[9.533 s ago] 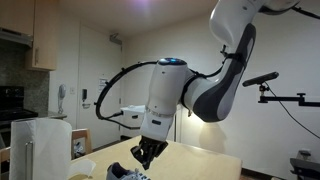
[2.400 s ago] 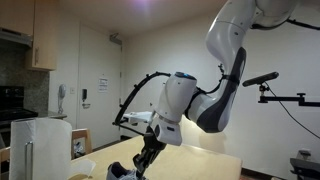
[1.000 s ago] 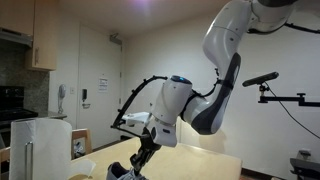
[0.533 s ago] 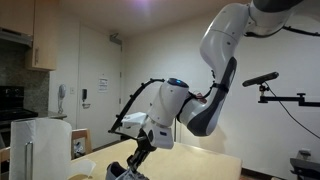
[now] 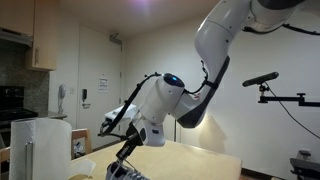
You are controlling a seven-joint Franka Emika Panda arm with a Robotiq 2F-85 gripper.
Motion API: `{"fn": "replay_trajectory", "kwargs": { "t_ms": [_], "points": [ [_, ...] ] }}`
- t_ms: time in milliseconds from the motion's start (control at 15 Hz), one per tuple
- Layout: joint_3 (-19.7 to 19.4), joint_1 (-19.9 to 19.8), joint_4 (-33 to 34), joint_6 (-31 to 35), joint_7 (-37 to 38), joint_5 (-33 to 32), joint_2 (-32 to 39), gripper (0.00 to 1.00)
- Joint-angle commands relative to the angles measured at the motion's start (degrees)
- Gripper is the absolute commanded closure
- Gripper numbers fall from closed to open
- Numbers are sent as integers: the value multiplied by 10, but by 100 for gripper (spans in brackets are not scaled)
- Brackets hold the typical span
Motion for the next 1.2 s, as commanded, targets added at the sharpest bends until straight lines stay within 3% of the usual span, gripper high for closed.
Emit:
{"fn": "replay_trajectory", "kwargs": {
  "t_ms": [0, 133, 333, 600, 800, 867, 1133],
  "points": [
    [-11, 18, 48, 2, 85, -91, 9, 100],
    [1, 17, 58, -9, 148, -167, -4, 100],
    [55, -5, 69, -44, 278, -315, -36, 100],
    [167, -68, 30, -123, 452, -516, -83, 100],
    [261, -147, -36, -194, 593, -666, -115, 100],
    [302, -175, -52, -231, 551, -605, -125, 100],
    [351, -244, -147, -333, 655, -584, -182, 100]
  ]
}}
